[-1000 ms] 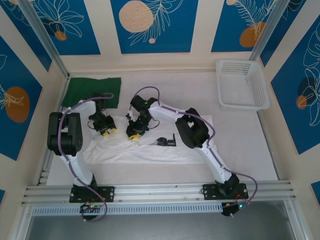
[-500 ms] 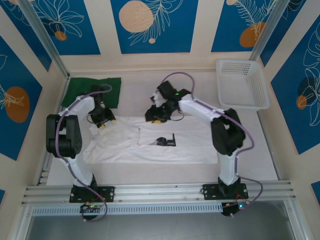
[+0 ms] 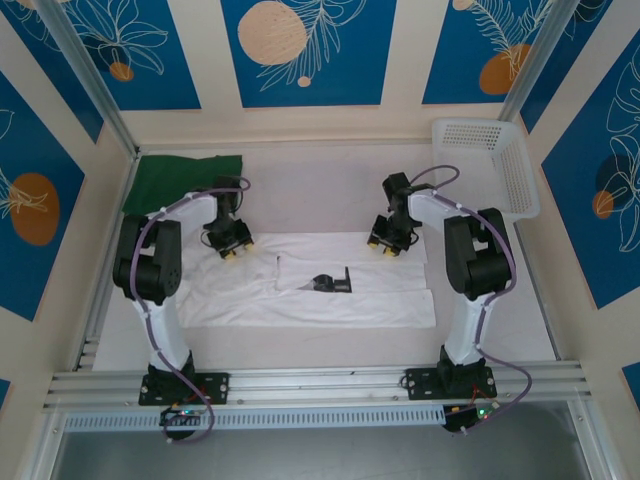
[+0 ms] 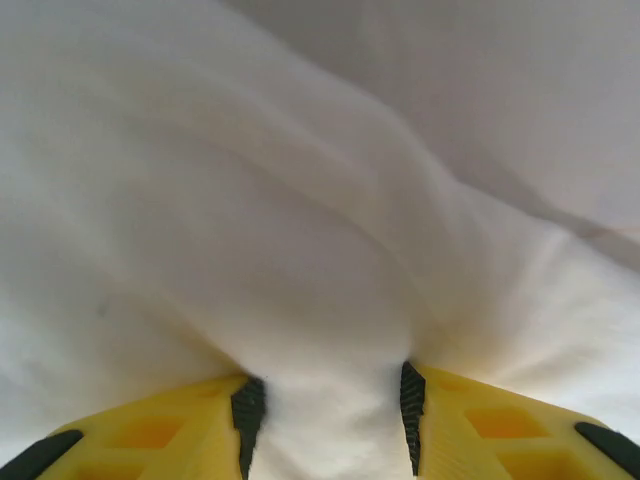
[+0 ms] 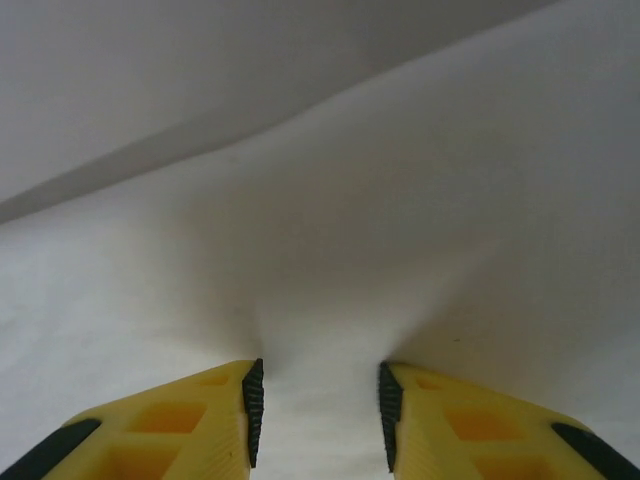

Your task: Fold and stack the t-shirts

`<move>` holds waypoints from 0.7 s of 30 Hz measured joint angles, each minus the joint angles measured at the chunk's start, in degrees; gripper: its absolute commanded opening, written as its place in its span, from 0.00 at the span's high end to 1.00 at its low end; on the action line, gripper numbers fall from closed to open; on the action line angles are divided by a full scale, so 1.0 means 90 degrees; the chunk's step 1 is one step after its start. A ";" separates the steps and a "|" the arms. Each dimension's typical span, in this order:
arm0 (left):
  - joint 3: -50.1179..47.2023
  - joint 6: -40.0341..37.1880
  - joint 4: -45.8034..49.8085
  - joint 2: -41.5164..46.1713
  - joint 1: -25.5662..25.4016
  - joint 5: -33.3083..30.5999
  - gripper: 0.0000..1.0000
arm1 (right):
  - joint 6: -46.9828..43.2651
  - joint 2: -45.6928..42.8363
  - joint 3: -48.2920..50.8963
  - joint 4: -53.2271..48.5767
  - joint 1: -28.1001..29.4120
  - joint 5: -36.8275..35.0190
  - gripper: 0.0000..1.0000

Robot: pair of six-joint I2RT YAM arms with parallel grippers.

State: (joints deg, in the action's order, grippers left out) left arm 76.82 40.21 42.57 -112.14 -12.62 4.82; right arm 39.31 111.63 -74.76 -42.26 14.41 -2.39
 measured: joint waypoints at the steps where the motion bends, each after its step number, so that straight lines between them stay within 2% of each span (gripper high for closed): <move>1: 0.0119 0.0000 -0.0015 -0.0078 -0.0061 -0.0017 0.56 | 0.0073 -0.0019 0.0000 0.0005 -0.0010 -0.0005 0.62; 4: 0.0539 0.0000 0.0007 -0.0398 -0.0342 -0.0100 0.55 | 0.0357 -0.0151 0.0202 0.0049 -0.0010 -0.0078 0.62; 13: 0.2266 -0.0029 0.0136 -0.1523 -0.1343 -0.0119 0.55 | 0.1173 -0.1452 0.1758 -0.0287 -0.0250 -0.0182 0.60; 17: 0.3711 -0.0121 0.0328 -0.2395 -0.1741 -0.0117 0.55 | 0.1304 -0.2042 0.2125 -0.0520 -0.0495 -0.0194 0.58; 21: 0.5683 -0.0194 0.0549 -0.3543 -0.2038 -0.0117 0.55 | 0.1290 -0.2477 0.2140 -0.0704 -0.0763 -0.0216 0.57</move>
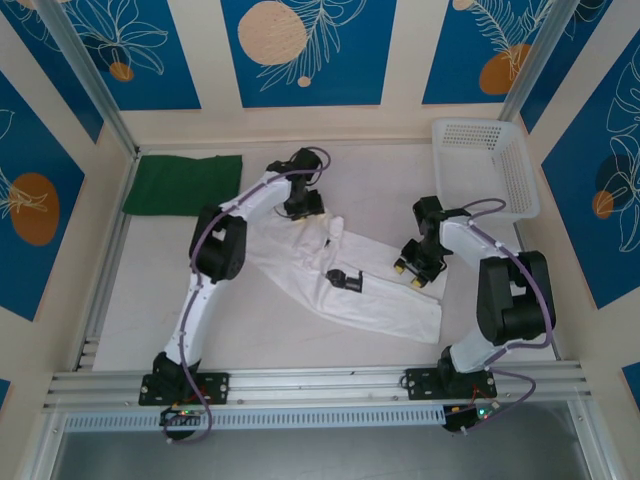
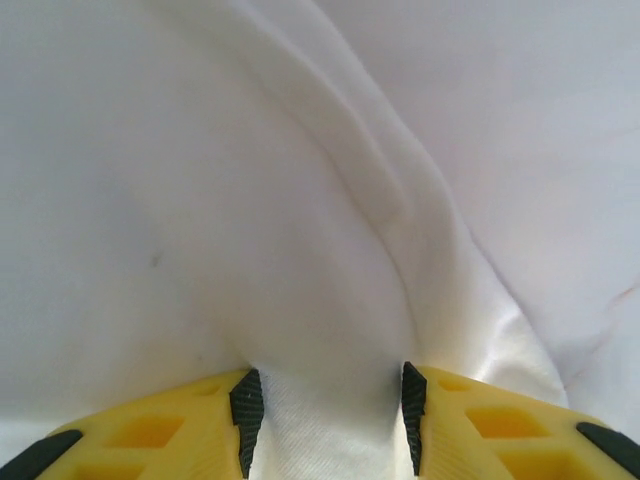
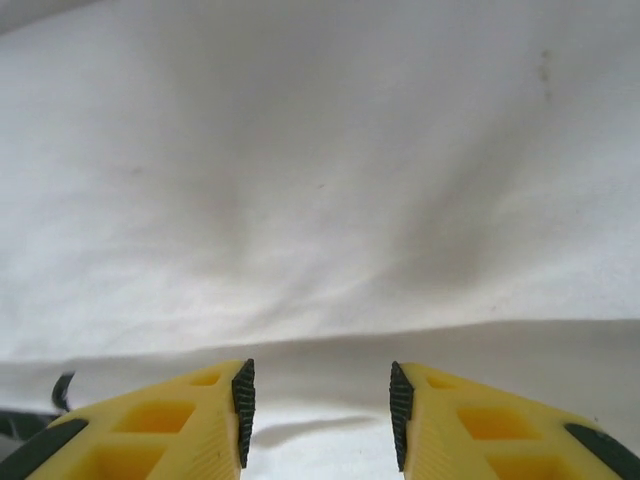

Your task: Fold and stack the t-shirts

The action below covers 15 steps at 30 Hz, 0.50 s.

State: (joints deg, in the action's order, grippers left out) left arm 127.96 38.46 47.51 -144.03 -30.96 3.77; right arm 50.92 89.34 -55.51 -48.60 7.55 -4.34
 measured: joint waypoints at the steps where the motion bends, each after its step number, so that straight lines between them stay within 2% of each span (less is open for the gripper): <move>1: 0.0425 -0.0005 0.0063 -0.0233 -0.0039 0.0000 0.55 | -0.0022 -0.0080 -0.0010 -0.0063 -0.0078 -0.0005 0.56; 4: 0.1848 -0.0024 0.0250 -0.1030 -0.0104 -0.0005 0.53 | -0.0163 -0.0267 -0.0172 -0.0313 -0.0274 -0.0053 0.56; 6: 0.2322 -0.0051 0.0287 -0.1297 -0.0104 -0.0005 0.51 | -0.0277 -0.0379 -0.0367 -0.0440 -0.0352 -0.0104 0.56; 10: 0.2516 -0.0121 0.0374 -0.1372 -0.0087 -0.0044 0.45 | -0.0495 -0.0680 -0.0539 -0.0525 -0.0347 -0.0114 0.55; 15: 0.2334 -0.0328 0.0792 -0.1100 0.0049 -0.0236 0.37 | -0.0872 -0.1076 -0.0534 -0.0483 -0.0095 0.0352 0.56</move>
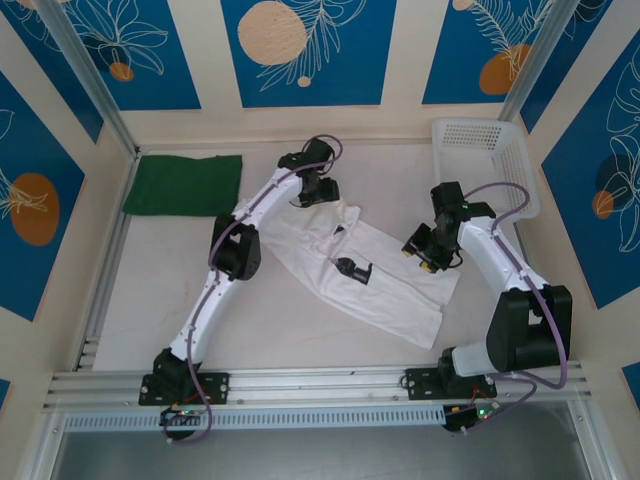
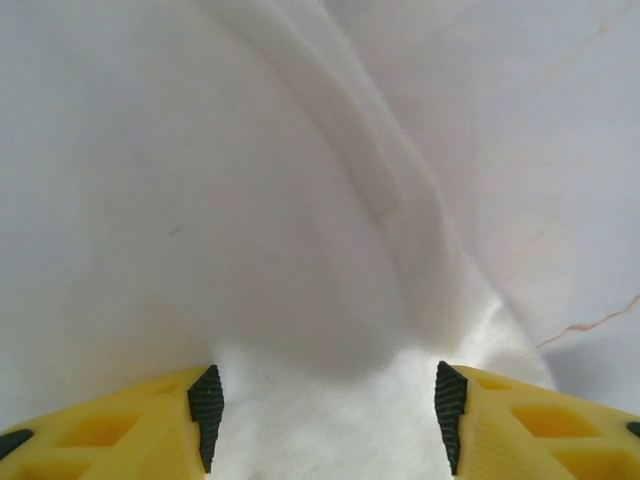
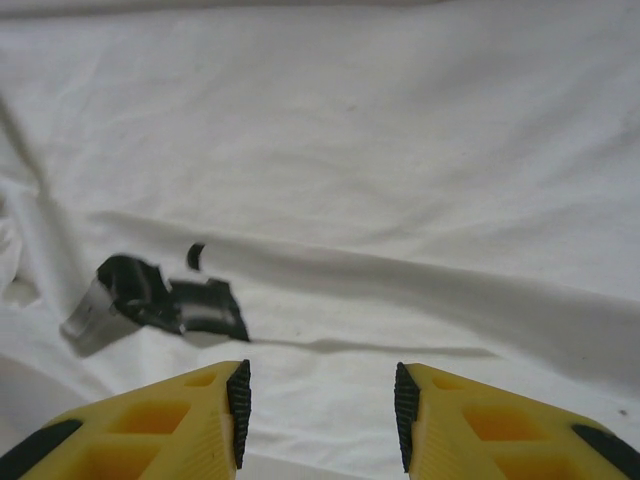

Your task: Fold and stack the t-shirts

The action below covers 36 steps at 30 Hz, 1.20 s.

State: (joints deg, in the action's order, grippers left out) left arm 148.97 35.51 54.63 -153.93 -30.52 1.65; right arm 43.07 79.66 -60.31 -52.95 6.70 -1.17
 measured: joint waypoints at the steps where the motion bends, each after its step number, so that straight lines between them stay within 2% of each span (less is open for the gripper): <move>1: -0.0177 -0.0032 0.0083 0.0172 0.0046 -0.0046 0.37 | -0.0085 -0.0046 0.0002 0.0017 0.0121 0.0100 0.55; 6: -0.1812 0.0029 0.0216 0.1634 0.0389 -0.0245 0.39 | -0.0542 -0.0022 0.0175 0.0158 0.0925 0.0687 0.56; 9: -0.2790 0.0233 0.0146 0.2368 0.0563 -0.0318 0.43 | -0.0782 0.0364 0.0245 0.0168 0.1379 0.0940 0.58; 12: -0.3436 0.0517 0.0053 0.2545 0.0690 -0.0311 0.42 | -0.0991 0.0916 0.0253 0.0192 0.1736 0.1137 0.58; 16: -0.3645 0.0673 -0.0019 0.2045 0.0767 -0.0311 0.44 | -0.1178 0.1389 0.0250 0.0221 0.1991 0.1304 0.60; 21: -0.2419 0.0673 0.0070 0.1217 0.0760 -0.0367 0.47 | -0.1217 0.1741 0.0250 0.0277 0.2140 0.1389 0.60; 23: -0.1702 0.0648 0.0197 0.0821 0.0746 -0.0401 0.57 | -0.1158 0.1851 0.0250 0.0330 0.2118 0.1426 0.60; 27: 0.0228 0.0542 0.0078 -0.0289 0.0721 -0.0391 0.55 | -0.0821 0.2050 0.0253 0.0583 0.2011 0.1562 0.60; 29: 0.0775 0.0542 -0.0216 -0.0648 0.0704 -0.0357 0.54 | -0.0568 0.2127 0.0253 0.0753 0.1984 0.1642 0.60; 36: 0.0947 0.0787 -0.0940 -0.0852 0.0729 -0.0245 0.53 | 0.0049 0.2790 -0.0141 0.0814 0.2050 0.1756 0.60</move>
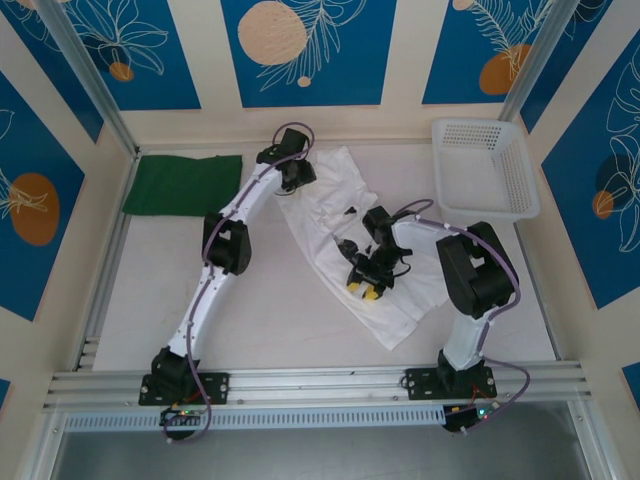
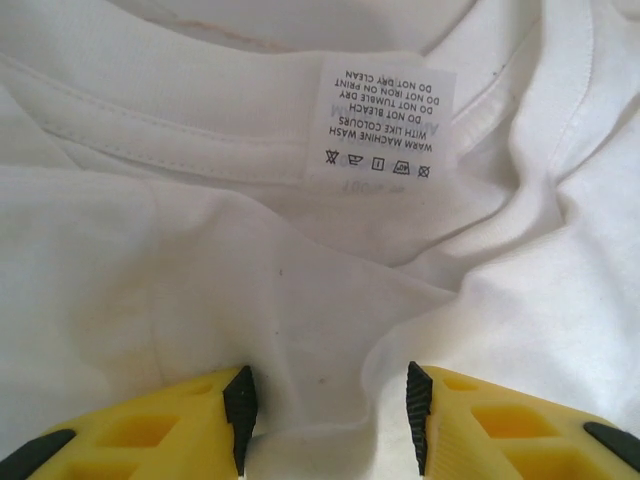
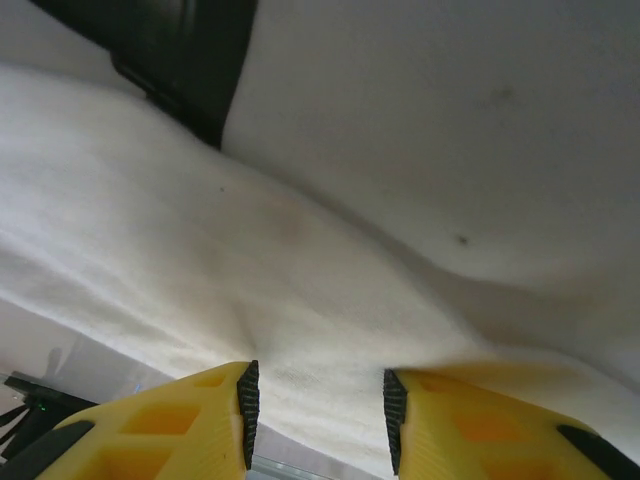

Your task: Fold and stack the t-shirts

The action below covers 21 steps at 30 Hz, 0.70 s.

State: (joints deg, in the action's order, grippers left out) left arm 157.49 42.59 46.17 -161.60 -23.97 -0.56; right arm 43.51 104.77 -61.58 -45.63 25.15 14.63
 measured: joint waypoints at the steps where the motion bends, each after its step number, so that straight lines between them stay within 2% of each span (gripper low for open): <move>1: 0.0000 0.0036 -0.0051 -0.0010 0.0029 0.0036 0.52 | 0.0046 0.0046 -0.0075 0.0005 0.0019 0.0002 0.60; 10: -0.0002 0.0075 -0.0498 -0.0080 0.0248 0.0663 0.50 | 0.0478 0.0760 -0.0913 0.0160 0.0529 0.0357 0.60; 21: 0.0070 0.0219 -0.1515 -0.0318 0.0845 0.1345 0.49 | 0.0928 0.1316 -0.1780 0.0131 0.1744 0.0369 0.60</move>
State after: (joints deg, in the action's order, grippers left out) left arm 158.12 44.56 32.53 -164.46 -16.36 11.55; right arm 51.86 116.62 -77.60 -44.45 40.84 17.96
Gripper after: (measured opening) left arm 0.509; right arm 0.399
